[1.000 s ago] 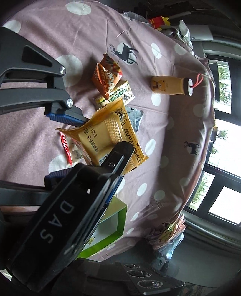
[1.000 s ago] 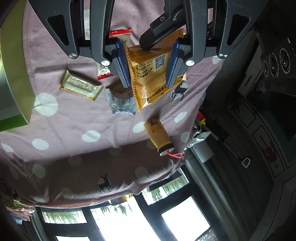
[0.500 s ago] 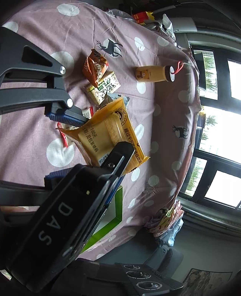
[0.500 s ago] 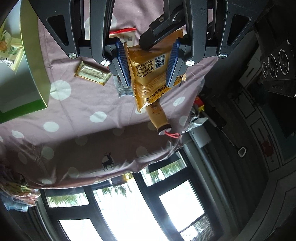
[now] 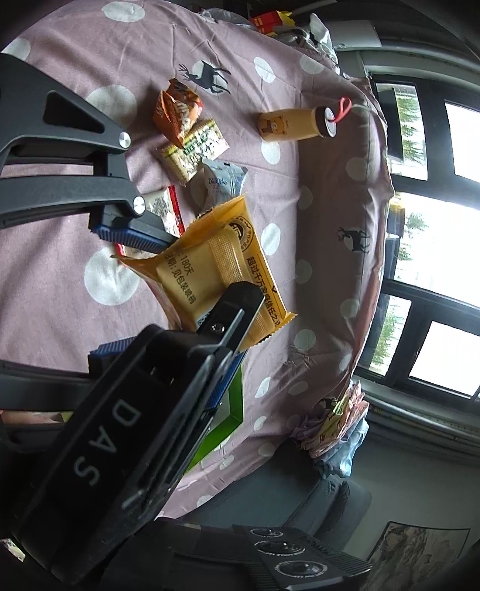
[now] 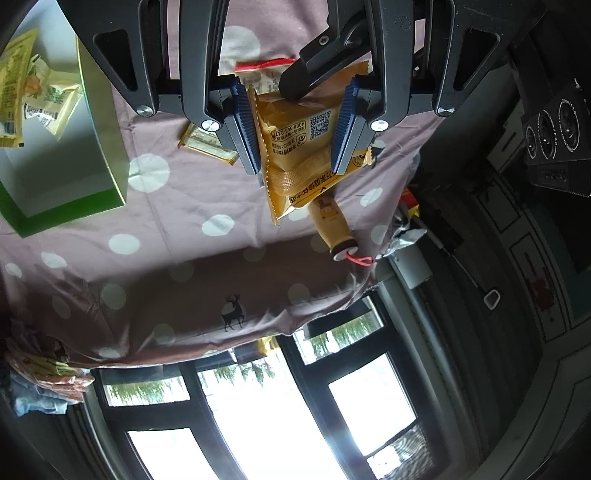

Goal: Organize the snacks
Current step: 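Lift the yellow cake pack with the right gripper toward the green box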

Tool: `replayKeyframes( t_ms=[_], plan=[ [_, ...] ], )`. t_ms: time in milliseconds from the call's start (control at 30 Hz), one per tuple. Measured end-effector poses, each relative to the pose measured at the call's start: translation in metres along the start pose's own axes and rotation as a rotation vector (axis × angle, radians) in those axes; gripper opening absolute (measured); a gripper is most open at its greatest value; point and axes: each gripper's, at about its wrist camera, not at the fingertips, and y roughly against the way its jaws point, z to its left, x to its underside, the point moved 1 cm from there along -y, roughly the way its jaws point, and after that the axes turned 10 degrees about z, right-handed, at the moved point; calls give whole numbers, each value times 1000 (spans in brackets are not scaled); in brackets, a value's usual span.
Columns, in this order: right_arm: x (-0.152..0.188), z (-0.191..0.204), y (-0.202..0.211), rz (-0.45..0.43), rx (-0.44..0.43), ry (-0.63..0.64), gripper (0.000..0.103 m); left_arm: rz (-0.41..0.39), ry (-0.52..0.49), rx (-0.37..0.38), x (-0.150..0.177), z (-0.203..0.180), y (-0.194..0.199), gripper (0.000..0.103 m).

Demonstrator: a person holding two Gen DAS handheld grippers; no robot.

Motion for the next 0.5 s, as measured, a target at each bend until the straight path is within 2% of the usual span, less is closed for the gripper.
replayKeyframes(
  t_ms=[333,500],
  plan=[
    [-11,-46,36,-59,45,-83,43,29,-133,19,-19,-58,-15,40],
    [-12,-71,55,-98,67,-150,43,46,-186,52,-25,-85,-25,41]
  ],
)
